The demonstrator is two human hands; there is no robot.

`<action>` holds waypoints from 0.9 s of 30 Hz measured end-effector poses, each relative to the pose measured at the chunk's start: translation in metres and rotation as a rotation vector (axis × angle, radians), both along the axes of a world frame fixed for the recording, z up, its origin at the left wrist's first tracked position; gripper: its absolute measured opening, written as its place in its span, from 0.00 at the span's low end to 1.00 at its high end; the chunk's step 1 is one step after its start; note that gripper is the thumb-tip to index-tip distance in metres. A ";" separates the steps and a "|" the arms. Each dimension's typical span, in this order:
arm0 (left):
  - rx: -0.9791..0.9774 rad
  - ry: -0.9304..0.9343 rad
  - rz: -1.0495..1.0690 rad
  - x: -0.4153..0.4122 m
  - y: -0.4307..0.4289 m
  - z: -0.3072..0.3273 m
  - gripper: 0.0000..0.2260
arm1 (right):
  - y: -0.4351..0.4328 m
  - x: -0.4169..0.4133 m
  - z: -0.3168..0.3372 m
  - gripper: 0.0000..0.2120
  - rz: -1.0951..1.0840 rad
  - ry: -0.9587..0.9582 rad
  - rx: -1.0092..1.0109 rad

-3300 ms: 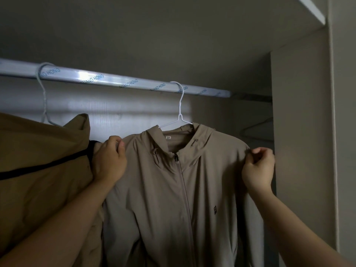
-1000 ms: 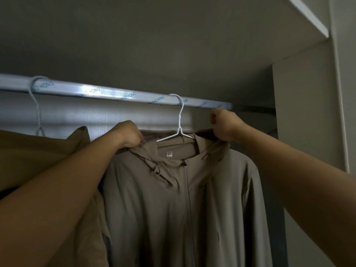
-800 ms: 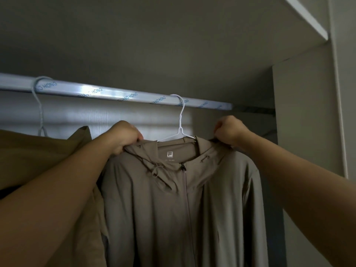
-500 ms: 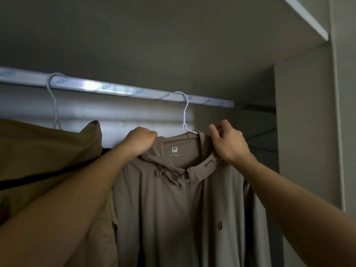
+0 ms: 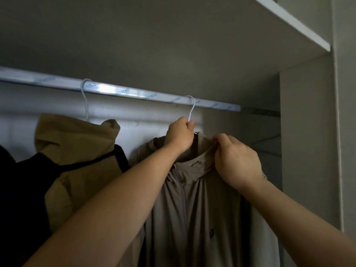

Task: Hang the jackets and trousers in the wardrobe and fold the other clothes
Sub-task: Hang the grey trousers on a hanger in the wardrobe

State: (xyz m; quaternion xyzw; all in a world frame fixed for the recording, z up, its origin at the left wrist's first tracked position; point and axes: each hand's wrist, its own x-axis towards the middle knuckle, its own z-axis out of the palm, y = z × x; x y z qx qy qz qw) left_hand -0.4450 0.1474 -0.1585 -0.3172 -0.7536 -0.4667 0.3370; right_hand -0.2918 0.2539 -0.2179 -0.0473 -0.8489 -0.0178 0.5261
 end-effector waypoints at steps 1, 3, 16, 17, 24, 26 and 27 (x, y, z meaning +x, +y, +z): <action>-0.006 -0.001 -0.005 -0.002 -0.003 -0.001 0.13 | -0.006 0.001 0.000 0.13 -0.014 -0.018 0.020; -0.032 0.006 -0.023 -0.010 -0.011 -0.002 0.13 | -0.018 0.000 0.000 0.12 -0.036 -0.047 0.048; 0.082 -0.019 0.040 -0.028 -0.051 -0.016 0.16 | -0.074 -0.021 0.000 0.20 0.237 -0.155 -0.095; 0.084 -0.031 0.052 -0.026 -0.056 -0.017 0.17 | -0.077 -0.021 0.000 0.20 0.269 -0.173 -0.111; -0.208 -0.286 0.147 0.007 -0.084 0.008 0.18 | -0.073 -0.005 0.034 0.15 0.366 -0.415 -0.335; -0.294 -0.354 0.198 0.018 -0.087 0.019 0.18 | -0.069 -0.005 0.038 0.15 0.364 -0.493 -0.361; -0.332 -0.375 0.214 0.023 -0.089 0.025 0.18 | -0.069 -0.003 0.043 0.14 0.368 -0.515 -0.360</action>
